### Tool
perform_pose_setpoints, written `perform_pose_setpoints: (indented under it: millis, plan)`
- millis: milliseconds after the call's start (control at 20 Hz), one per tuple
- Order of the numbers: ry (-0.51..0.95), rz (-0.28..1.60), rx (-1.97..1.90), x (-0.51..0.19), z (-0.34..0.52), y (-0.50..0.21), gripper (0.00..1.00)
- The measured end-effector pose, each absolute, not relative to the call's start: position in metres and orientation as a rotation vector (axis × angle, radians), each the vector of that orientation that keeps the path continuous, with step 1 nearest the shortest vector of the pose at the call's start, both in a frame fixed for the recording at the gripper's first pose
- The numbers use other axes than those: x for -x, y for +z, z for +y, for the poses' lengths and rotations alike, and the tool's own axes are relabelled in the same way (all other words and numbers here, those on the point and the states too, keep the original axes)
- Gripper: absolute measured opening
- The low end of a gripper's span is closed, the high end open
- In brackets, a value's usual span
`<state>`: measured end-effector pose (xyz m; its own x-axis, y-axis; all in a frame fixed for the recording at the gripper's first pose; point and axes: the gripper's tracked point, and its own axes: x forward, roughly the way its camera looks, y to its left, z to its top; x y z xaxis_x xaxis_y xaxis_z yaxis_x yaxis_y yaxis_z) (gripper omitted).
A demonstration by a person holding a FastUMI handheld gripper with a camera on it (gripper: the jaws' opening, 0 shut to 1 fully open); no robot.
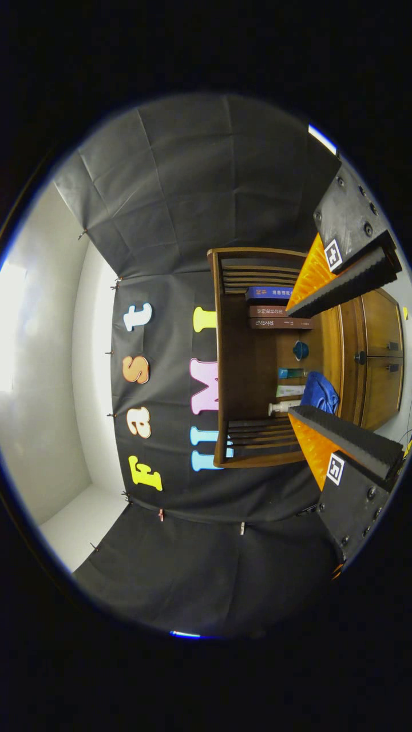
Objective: Pull open the drawer, take out the items inside it, and place them on the countertop above the cabinet.
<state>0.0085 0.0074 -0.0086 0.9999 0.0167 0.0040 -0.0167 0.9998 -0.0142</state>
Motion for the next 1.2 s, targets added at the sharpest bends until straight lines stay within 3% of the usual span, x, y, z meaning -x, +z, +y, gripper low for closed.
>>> perform_pose_setpoints:
  millis: [450,1200]
  plan:
    - [0.034,0.054,-0.001,-0.038,0.009,-0.063,0.99]
    - [0.024,0.306,-0.021,-0.145,0.005,-0.267,0.99]
